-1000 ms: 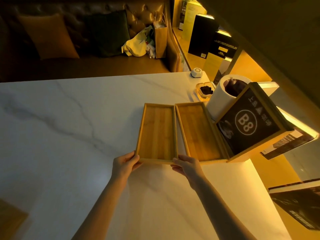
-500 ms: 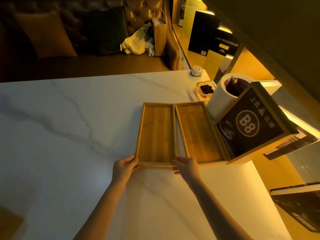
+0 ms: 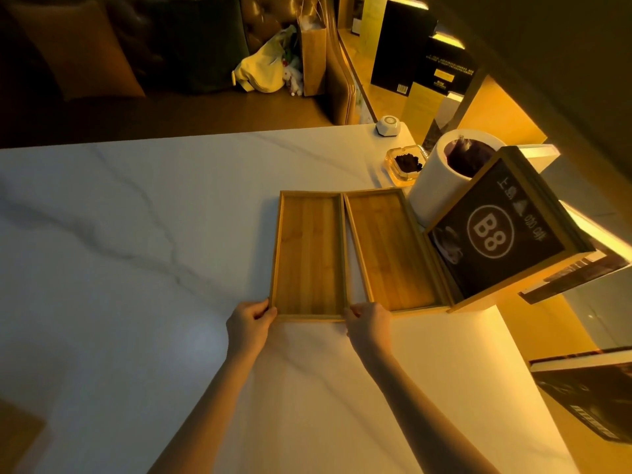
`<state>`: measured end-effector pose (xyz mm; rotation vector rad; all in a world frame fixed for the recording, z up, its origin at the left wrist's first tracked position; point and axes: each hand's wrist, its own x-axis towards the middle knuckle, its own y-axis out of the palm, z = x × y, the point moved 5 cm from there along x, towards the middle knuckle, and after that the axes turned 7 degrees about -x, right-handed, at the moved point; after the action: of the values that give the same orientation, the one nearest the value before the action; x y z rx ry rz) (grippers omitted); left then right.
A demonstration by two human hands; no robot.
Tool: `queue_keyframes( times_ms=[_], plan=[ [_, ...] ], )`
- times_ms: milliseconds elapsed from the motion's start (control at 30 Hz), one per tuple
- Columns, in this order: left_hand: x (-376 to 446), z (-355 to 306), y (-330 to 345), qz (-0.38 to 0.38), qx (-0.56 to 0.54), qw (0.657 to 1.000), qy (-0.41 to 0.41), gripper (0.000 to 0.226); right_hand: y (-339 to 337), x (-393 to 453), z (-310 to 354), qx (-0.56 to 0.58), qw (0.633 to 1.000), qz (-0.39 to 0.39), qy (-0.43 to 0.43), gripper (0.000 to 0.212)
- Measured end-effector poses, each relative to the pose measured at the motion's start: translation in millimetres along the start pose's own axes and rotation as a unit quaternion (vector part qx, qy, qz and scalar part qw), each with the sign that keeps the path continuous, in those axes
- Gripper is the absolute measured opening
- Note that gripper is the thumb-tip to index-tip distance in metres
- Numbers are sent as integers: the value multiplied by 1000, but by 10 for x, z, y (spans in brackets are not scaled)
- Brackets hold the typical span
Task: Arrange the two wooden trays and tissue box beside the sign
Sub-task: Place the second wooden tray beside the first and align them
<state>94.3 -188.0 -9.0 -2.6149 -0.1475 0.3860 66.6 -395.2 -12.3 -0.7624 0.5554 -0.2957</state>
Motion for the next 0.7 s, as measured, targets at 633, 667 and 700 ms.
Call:
queue_keyframes(
  times_ms=[633, 667, 700],
  plan=[
    [-482, 191, 272, 100, 266, 949, 138, 72, 319, -512, -49, -292, 923, 43, -246, 64],
    [-484, 178, 276, 100, 266, 949, 133, 73, 348, -497, -87, -305, 919, 43, -245, 62],
    [-484, 175, 281, 100, 265, 951, 127, 73, 355, -502, -97, -311, 917, 31, -249, 62]
  ],
)
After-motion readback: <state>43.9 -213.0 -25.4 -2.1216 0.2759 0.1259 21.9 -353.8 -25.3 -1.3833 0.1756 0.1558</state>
